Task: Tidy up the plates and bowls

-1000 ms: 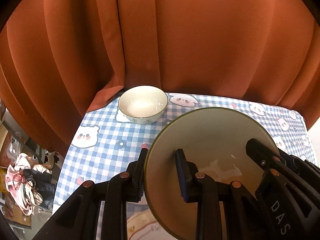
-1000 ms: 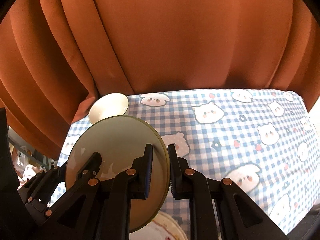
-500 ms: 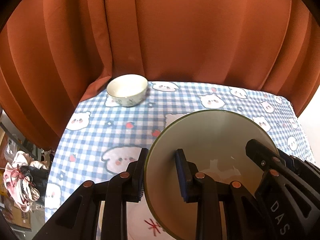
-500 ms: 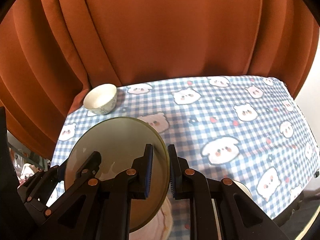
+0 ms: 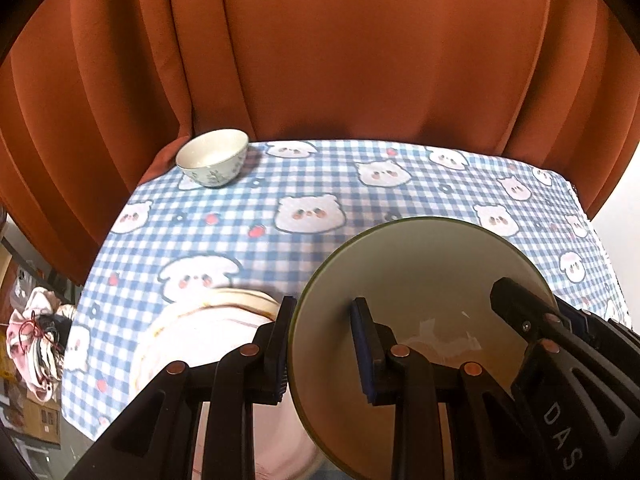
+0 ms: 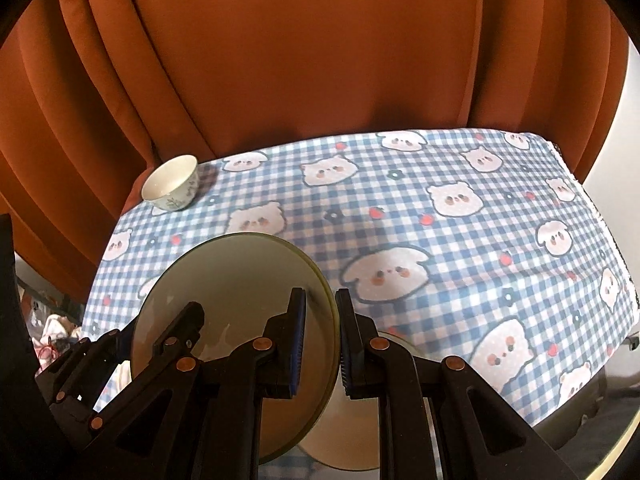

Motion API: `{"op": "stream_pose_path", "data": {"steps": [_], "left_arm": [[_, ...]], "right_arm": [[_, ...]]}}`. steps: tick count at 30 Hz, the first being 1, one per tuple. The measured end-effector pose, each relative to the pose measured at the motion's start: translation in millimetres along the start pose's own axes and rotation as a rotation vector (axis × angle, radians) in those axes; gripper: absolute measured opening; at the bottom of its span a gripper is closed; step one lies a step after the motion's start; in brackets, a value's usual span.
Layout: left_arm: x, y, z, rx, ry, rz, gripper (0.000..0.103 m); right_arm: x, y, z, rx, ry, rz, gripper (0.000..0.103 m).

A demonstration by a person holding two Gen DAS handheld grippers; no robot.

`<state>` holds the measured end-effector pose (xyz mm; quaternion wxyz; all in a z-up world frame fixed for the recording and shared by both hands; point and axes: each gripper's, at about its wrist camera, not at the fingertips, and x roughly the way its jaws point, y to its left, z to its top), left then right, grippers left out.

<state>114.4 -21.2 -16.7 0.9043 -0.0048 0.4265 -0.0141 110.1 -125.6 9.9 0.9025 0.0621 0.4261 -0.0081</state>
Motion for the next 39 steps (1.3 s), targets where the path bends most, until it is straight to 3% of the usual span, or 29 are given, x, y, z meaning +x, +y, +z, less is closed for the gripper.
{"op": "stream_pose_path", "data": {"steps": [16, 34, 39], "left_arm": [[17.7, -56.3, -39.3, -0.048, 0.093, 0.031, 0.026], [44.7, -60.9, -54.5, -0.068, 0.202, 0.105, 0.026], [48.3, -62.7, -59.7, -0.065, 0.224, 0.111, 0.026]], "right_arm": [[18.9, -72.9, -31.4, -0.026, 0.079, 0.047, 0.018], [56.3, -81.6, -42.4, -0.067, 0.174, 0.107, 0.018], [56.6, -79.6, -45.1, -0.107, 0.16, 0.098, 0.019]]}}
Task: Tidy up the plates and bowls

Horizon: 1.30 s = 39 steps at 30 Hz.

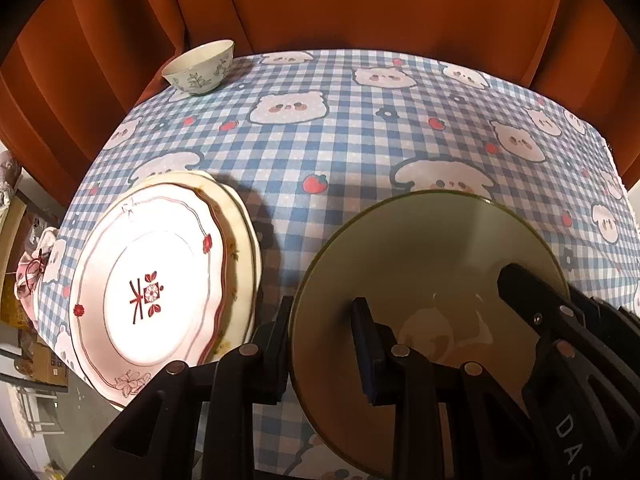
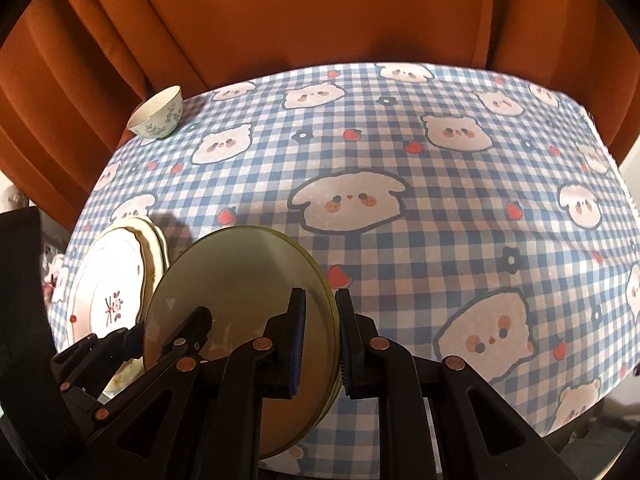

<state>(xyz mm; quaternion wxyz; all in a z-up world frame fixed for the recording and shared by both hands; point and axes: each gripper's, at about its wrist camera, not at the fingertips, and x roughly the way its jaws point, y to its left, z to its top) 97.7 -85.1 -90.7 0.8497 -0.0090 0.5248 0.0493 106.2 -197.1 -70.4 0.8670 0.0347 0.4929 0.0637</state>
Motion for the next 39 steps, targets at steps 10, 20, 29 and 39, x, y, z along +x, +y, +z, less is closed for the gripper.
{"op": "stream_pose_path", "data": {"steps": [10, 20, 29, 39], "left_arm": [[2.8, 1.6, -3.9, -0.004, 0.006, -0.009, 0.027], [6.5, 0.6, -8.5, 0.014, 0.016, -0.085, 0.043], [-9.7, 16.8, -7.6, 0.048, -0.043, -0.172, 0.068], [-38.8, 71.3, -0.4, 0.068, -0.137, -0.215, 0.069]], "right_arm": [[-0.1, 4.9, -4.7, -0.042, -0.032, -0.028, 0.018], [-1.7, 6.7, -10.4, -0.031, -0.022, -0.069, 0.041], [-12.4, 13.0, -14.5, 0.024, -0.044, -0.084, 0.069], [-39.6, 65.9, -9.0, 0.036, -0.117, -0.107, 0.086]]}}
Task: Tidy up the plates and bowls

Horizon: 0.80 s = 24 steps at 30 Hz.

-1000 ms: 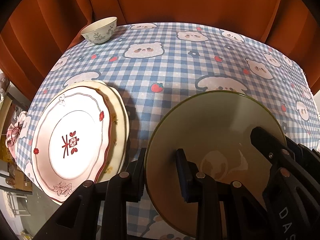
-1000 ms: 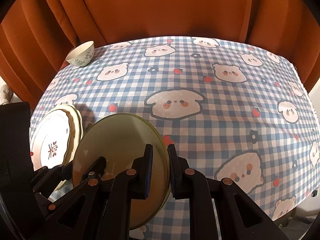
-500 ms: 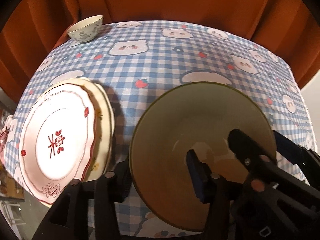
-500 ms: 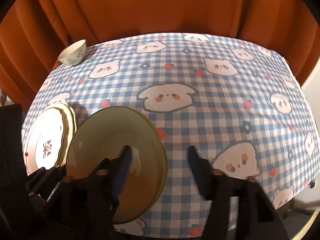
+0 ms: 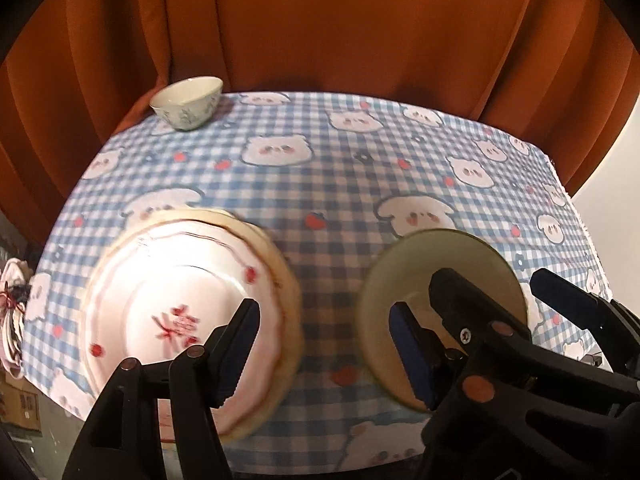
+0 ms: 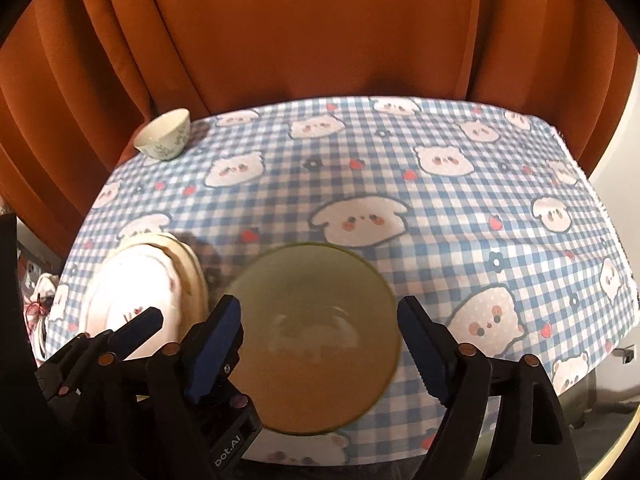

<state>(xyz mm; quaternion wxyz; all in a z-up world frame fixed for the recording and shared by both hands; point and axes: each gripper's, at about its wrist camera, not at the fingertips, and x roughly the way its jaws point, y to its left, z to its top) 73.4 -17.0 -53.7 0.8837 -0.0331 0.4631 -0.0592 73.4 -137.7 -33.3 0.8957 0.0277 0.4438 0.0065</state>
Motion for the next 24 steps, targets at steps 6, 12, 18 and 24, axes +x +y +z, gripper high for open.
{"op": "stream_pose_path", "data": {"steps": [6, 12, 18, 24], "left_arm": [[-12.2, 50.9, -3.0, -0.033, -0.02, 0.015, 0.074], [-15.3, 100.1, -1.4, -0.067, -0.025, 0.036, 0.076], [-14.2, 135.4, 14.6, -0.088, -0.021, 0.063, 0.077], [-15.3, 153.1, 51.8, -0.077, -0.053, 0.105, 0.077]], "right_arm": [[0.2, 52.7, 0.2, -0.03, -0.003, 0.015, 0.086], [6.8, 102.9, 1.4, -0.07, -0.004, 0.035, 0.086], [19.9, 145.3, 13.4, -0.097, 0.009, 0.051, 0.086], [27.9, 172.1, 45.5, -0.098, -0.003, 0.059, 0.086]]}}
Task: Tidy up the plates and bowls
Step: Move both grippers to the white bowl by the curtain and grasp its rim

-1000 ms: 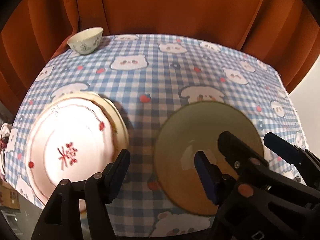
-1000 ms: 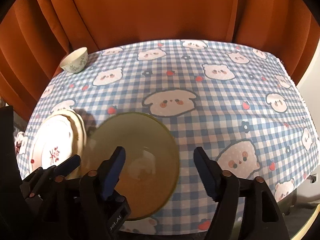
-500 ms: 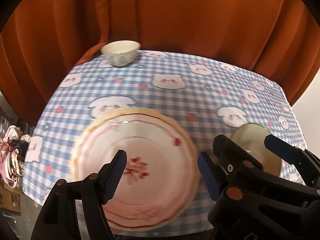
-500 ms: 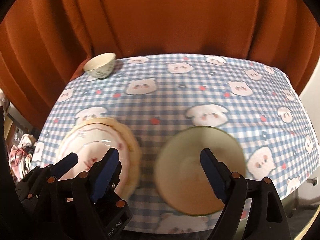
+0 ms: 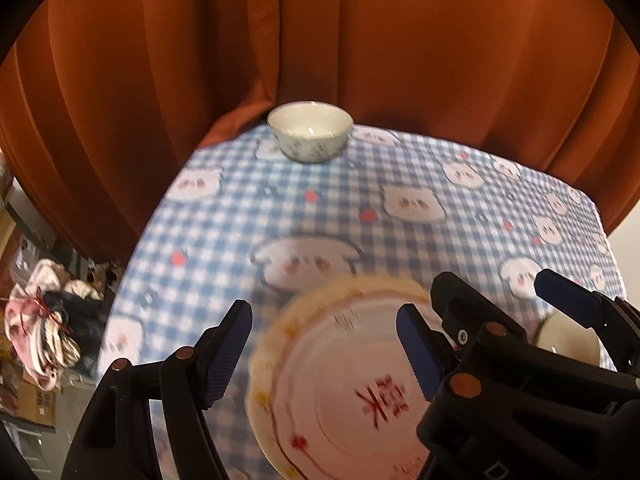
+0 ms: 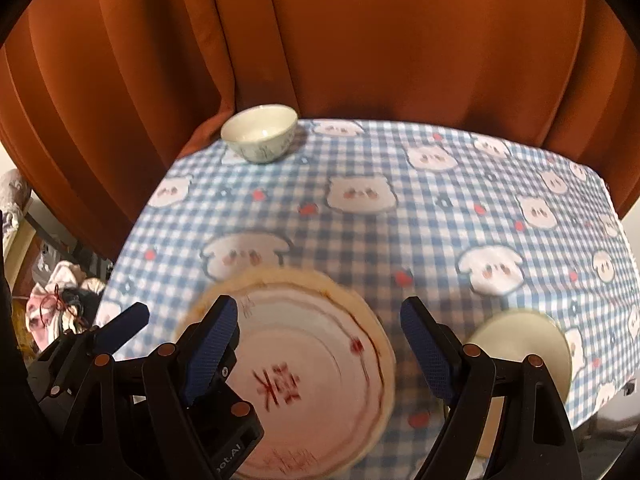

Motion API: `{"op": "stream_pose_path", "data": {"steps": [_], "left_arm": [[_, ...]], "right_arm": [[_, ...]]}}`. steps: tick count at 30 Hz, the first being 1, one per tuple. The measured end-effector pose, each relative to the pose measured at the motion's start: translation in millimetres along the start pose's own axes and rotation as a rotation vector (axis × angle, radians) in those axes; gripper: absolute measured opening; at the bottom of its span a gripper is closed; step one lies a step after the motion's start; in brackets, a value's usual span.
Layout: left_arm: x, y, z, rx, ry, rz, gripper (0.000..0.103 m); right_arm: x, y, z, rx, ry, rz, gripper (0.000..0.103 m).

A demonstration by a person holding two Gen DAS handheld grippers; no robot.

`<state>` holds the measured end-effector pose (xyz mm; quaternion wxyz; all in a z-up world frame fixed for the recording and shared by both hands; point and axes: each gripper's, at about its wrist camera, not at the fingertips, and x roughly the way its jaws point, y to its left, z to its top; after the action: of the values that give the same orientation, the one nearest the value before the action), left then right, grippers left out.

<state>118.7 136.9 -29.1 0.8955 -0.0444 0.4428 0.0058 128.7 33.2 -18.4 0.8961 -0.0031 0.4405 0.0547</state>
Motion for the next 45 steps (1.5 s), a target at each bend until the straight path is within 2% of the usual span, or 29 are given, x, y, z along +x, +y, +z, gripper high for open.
{"op": "stream_pose_path", "data": {"steps": [14, 20, 32, 41, 45], "left_arm": [[34.4, 27.0, 88.8, -0.05, -0.044, 0.105, 0.075], [60.4, 24.8, 124.5, -0.057, -0.047, 0.132, 0.074], [121.2, 32.0, 165.2, -0.15, -0.018, 0.208, 0.07], [162.3, 35.3, 189.4, -0.166, -0.015, 0.241, 0.069], [180.6, 38.1, 191.5, -0.169, -0.013, 0.212, 0.065]], "right_arm": [[49.1, 24.5, 98.2, -0.052, -0.031, 0.073, 0.086], [82.0, 24.0, 139.8, -0.061, -0.036, 0.108, 0.086], [159.8, 22.3, 194.0, -0.102, -0.003, 0.177, 0.086], [204.3, 23.9, 218.8, -0.084, 0.001, 0.157, 0.086], [222.5, 23.2, 223.8, -0.094, 0.005, 0.139, 0.084]]}}
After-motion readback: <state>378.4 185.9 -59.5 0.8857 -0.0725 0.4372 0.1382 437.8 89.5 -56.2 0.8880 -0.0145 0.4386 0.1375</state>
